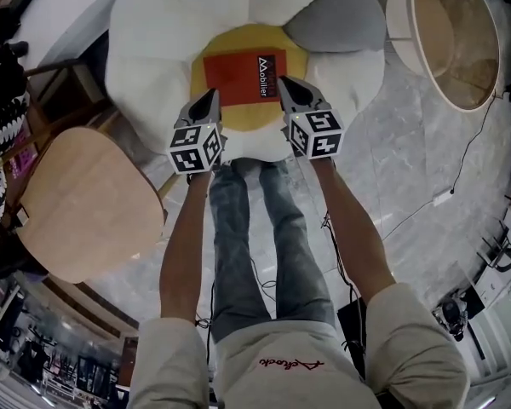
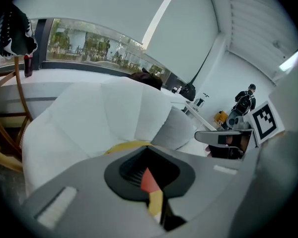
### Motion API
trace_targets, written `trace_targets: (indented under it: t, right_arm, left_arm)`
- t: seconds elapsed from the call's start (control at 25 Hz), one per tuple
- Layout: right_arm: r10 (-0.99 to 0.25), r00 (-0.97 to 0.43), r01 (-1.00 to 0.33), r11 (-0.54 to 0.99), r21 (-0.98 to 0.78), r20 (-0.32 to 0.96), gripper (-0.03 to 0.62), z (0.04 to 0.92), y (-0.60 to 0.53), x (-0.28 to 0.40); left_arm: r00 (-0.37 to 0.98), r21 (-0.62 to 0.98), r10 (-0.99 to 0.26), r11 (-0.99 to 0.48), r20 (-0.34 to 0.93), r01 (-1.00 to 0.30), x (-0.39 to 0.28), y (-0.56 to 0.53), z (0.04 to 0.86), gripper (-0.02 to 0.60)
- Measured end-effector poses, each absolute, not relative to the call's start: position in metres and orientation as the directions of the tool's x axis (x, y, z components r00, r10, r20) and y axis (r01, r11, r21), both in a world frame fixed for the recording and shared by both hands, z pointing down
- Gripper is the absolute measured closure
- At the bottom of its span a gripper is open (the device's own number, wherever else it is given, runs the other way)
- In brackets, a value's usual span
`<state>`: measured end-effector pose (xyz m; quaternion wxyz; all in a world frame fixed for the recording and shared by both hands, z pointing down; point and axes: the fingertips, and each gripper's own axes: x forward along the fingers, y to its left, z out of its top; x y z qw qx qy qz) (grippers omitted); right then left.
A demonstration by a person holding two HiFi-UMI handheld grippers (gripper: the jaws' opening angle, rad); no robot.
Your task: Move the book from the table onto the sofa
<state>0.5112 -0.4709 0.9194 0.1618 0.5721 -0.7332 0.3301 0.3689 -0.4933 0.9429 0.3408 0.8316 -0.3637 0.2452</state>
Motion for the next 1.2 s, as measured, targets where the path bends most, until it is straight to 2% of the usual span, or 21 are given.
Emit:
trace_targets:
  t: [0.36, 0.96, 1.2]
  right_arm:
    - [-0.807, -0.286, -0.953, 0.186, -0.238, 0.517, 0.585, 0.803, -0.476, 0.504]
    - [-0.929, -0.264, -0.964, 0.258, -0.061, 0.26, 0.585, 0.558, -0.512, 0.53]
    - [-0.95, -0.266, -0.963, 0.27, 0.002, 0.165, 0.585, 0.479, -0.512, 0.533]
  left_arm:
    - [0.646, 0.362, -0.498, -0.553, 0.579, -0.751, 0.375, -0.493, 0.83, 0.572]
    - [0.633, 0.137, -0.691, -0.631, 0.347, -0.764, 0.355, -0.551, 0.578, 0.572]
    - [0.639, 0.122, -0.727, -0.631, 0.251, -0.766, 0.349, -0.549, 0.501, 0.572]
